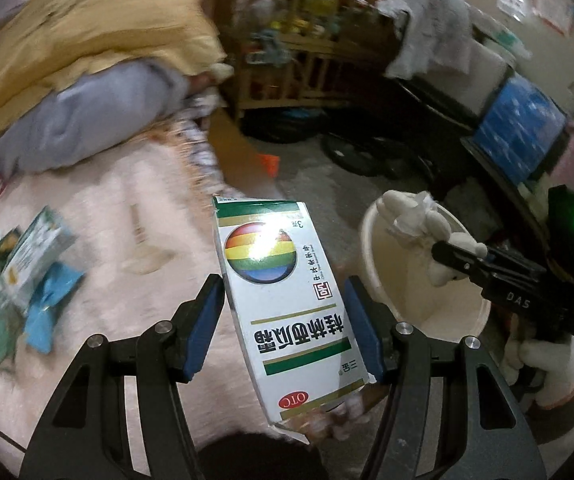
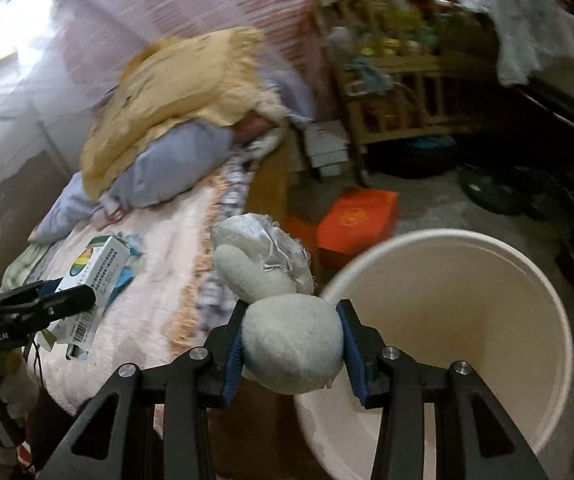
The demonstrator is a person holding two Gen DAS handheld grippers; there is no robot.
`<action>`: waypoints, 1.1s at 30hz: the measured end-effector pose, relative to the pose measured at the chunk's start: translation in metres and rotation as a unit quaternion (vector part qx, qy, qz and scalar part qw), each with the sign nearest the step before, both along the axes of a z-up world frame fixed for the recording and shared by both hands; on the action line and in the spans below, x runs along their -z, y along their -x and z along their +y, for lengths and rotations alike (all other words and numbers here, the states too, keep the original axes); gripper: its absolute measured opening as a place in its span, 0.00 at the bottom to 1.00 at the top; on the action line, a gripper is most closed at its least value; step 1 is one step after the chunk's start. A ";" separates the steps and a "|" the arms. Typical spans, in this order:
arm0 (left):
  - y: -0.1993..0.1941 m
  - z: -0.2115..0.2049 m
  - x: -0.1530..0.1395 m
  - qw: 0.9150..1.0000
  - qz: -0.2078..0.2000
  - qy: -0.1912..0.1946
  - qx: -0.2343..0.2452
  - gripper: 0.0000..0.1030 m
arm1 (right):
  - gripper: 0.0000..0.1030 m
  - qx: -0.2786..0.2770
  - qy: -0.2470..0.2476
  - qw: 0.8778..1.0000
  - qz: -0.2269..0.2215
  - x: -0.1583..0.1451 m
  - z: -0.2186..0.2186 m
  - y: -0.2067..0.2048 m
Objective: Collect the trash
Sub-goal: 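Carry the box and plush toy to the white bucket with both tools, then open both tools over the bucket, dropping the box and toy, then return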
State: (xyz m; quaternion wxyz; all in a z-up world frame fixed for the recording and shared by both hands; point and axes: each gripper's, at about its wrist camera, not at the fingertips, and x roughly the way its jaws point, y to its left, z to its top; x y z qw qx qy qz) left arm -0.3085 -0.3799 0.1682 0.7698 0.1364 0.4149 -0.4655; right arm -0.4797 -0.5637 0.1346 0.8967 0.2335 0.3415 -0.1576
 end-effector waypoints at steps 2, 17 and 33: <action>0.010 -0.015 0.000 1.000 -0.004 -0.003 0.016 0.59 | 0.40 0.014 -0.001 1.000 0.006 0.005 -0.010 0.012; 0.049 -0.107 0.009 0.995 0.019 0.004 0.096 0.63 | 0.45 0.132 -0.018 0.991 0.027 0.037 -0.062 0.061; 0.016 -0.078 0.010 0.997 0.053 0.018 0.062 0.72 | 0.67 0.099 -0.030 0.995 0.014 0.028 -0.034 0.031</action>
